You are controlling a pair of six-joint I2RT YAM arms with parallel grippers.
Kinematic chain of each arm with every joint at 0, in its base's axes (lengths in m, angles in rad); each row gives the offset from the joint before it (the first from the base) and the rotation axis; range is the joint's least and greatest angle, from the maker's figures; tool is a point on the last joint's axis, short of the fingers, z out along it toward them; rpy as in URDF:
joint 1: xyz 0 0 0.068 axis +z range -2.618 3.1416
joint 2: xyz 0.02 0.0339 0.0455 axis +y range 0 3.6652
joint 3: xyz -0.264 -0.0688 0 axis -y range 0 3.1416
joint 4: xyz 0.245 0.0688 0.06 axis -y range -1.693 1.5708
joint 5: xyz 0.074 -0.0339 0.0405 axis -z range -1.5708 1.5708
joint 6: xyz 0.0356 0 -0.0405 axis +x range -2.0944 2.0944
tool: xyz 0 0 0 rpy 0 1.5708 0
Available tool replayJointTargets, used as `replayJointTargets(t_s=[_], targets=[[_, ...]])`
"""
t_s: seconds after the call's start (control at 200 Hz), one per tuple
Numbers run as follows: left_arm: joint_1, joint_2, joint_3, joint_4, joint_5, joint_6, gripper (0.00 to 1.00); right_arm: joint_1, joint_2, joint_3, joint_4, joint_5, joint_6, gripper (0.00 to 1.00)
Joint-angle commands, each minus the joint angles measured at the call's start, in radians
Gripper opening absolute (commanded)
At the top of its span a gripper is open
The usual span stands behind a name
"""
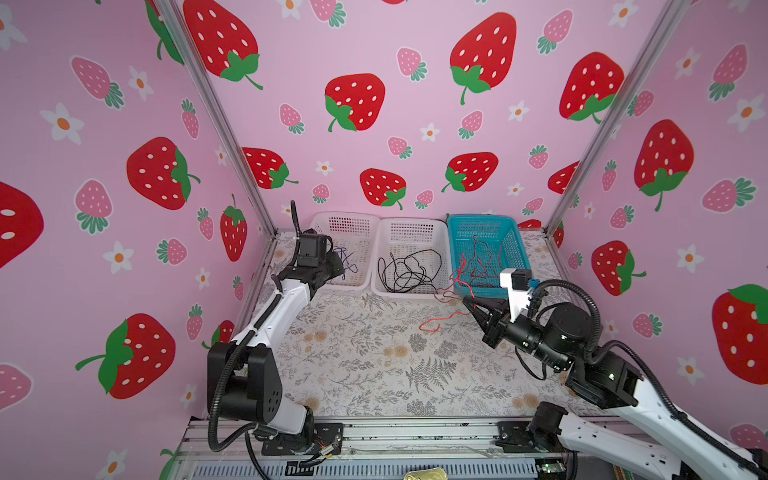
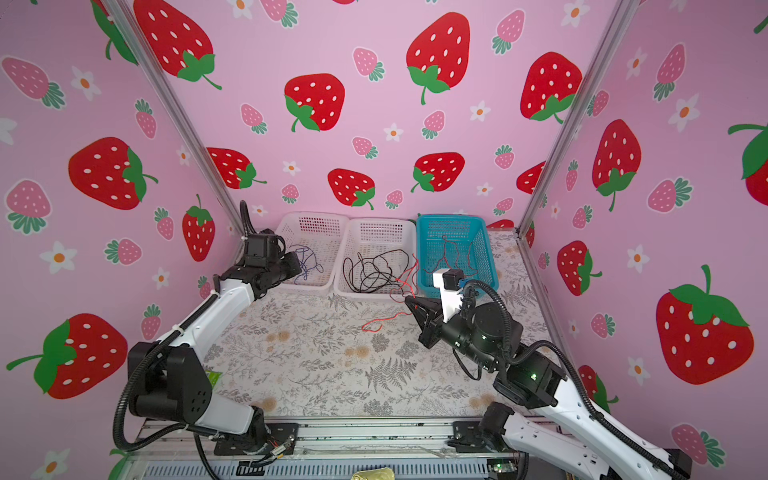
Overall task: Untangle the cables
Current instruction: 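Carry the blue wire with the left gripper over the white basket holding blue wire, then lower the blue wire into the white basket and open the left gripper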
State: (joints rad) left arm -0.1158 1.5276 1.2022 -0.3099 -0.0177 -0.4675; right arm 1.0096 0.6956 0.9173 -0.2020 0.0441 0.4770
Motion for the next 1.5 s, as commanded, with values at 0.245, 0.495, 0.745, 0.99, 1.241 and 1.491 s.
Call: replayJointTargets(t_s=[0.245, 0.495, 0.745, 0.99, 1.241, 1.491], targets=[[0.001, 0.126, 0.113, -0.02, -0.024, 0.019, 0.13, 0.002, -0.011, 0.003, 0.049, -0.042, -0.011, 0.0], [0.001, 0.139, 0.147, -0.044, -0.012, 0.02, 0.27, 0.004, -0.005, 0.0, 0.051, -0.049, -0.012, 0.0], [-0.008, 0.022, 0.119, -0.018, -0.005, 0.006, 0.41, 0.006, 0.008, -0.003, 0.068, -0.057, -0.005, 0.0], [-0.007, 0.077, 0.178, -0.074, -0.032, 0.041, 0.43, 0.006, 0.018, 0.002, 0.075, -0.076, 0.004, 0.0], [-0.002, 0.184, 0.321, -0.251, -0.033, 0.043, 0.54, 0.01, 0.002, 0.0, 0.061, -0.075, 0.012, 0.0], [0.022, 0.255, 0.494, -0.482, 0.029, -0.03, 0.99, 0.011, 0.031, -0.003, 0.069, -0.102, 0.01, 0.0]])
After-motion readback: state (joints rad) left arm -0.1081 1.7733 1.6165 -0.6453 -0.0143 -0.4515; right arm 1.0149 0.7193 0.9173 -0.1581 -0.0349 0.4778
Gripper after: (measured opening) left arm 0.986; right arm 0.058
